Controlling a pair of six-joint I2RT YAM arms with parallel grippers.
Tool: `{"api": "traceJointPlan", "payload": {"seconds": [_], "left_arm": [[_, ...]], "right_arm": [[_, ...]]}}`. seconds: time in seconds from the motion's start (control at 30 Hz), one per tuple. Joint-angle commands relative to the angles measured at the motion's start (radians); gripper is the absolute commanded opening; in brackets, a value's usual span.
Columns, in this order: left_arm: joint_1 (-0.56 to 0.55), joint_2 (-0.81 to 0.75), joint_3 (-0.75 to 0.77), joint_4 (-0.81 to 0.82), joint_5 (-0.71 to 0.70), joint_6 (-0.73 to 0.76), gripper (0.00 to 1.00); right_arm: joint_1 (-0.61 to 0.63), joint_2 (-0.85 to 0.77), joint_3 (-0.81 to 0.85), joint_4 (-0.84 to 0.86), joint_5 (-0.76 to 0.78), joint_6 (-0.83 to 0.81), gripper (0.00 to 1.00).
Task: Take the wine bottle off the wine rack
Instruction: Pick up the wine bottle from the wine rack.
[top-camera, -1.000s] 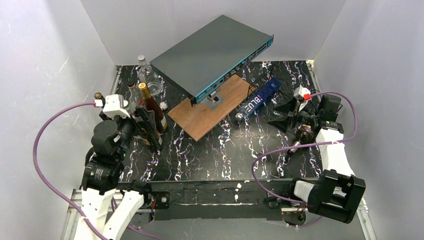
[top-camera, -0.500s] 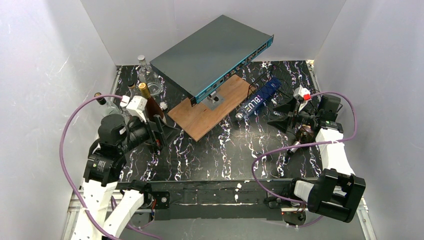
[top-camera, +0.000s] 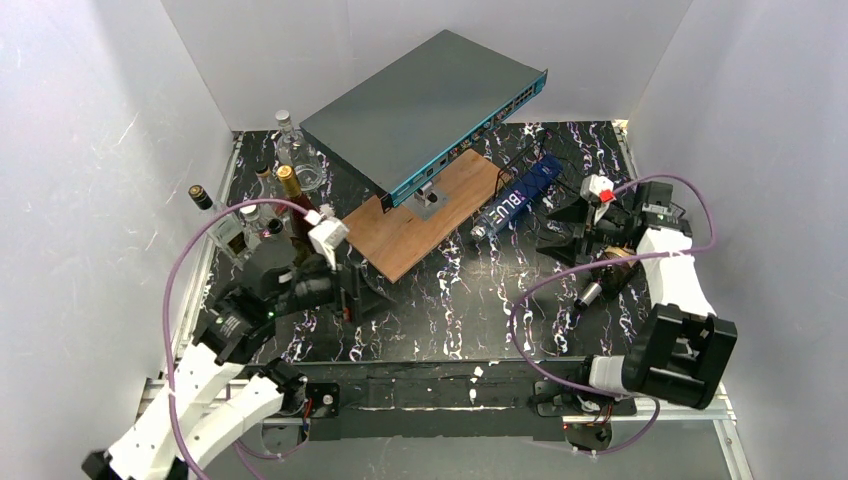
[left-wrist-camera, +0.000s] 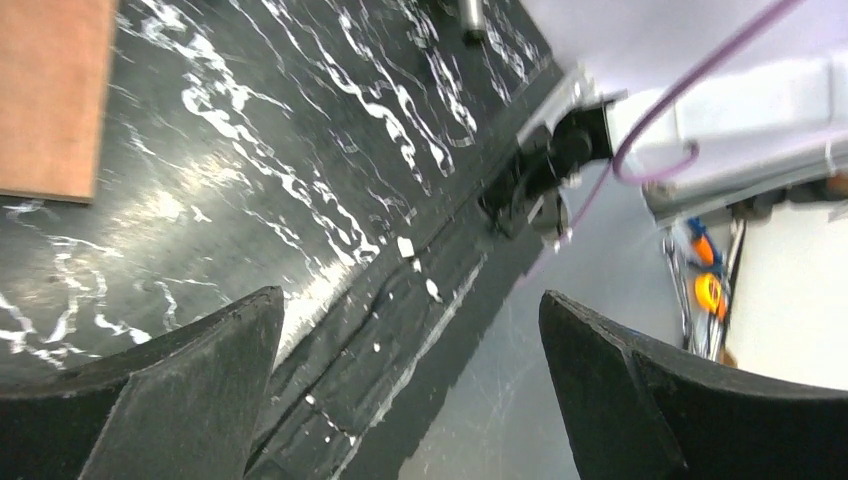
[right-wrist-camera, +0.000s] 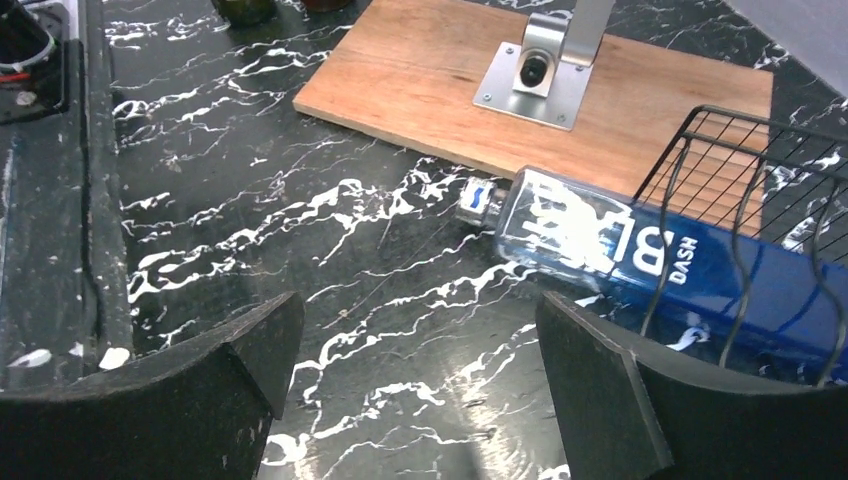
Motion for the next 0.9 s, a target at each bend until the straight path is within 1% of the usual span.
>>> {"api": "traceJointPlan", "payload": {"seconds": [0.0,0.17,0.23,0.27,0.33,0.4,0.53,0.87], "left_arm": [[-0.210,0.059,-0.058,0.126,-0.183,0.001,0.98],[-0.375,0.112,-0.185,0.305,-0.330,0.027,0.98],[-0.408,0.120,-0.253,0.378,-0.373,0.031,0.98],[-0.422,0.121,-0.281,0.414,-0.392,0.029,0.98],[-0.441,0.116,-0.341,0.486,-0.440,0.025,0.98],[-0.460,0.100,-0.401,0.550,-0.493,0.026,0.98],[-0.478,0.070,-0.462,0.563,-0.566,0.049,0.98],[-0.482,-0.006,-0.526,0.565,-0.599,0.056,0.98]], "right_arm": [[0.047,0.087,0.184,-0.456,0.063,-0.490,0.95],[0.171,0.229,0.343,-0.739,0.239,-0.899,0.96],[0.224,0.272,0.380,-0.807,0.324,-1.042,0.98],[0.238,0.288,0.396,-0.813,0.362,-1.073,0.98],[0.307,0.310,0.425,-0.773,0.430,-1.080,0.98],[0.352,0.316,0.441,-0.678,0.489,-1.009,0.98],[0.429,0.332,0.447,-0.467,0.602,-0.911,0.98],[0.503,0.487,0.572,-0.377,0.702,-0.962,0.99]]}}
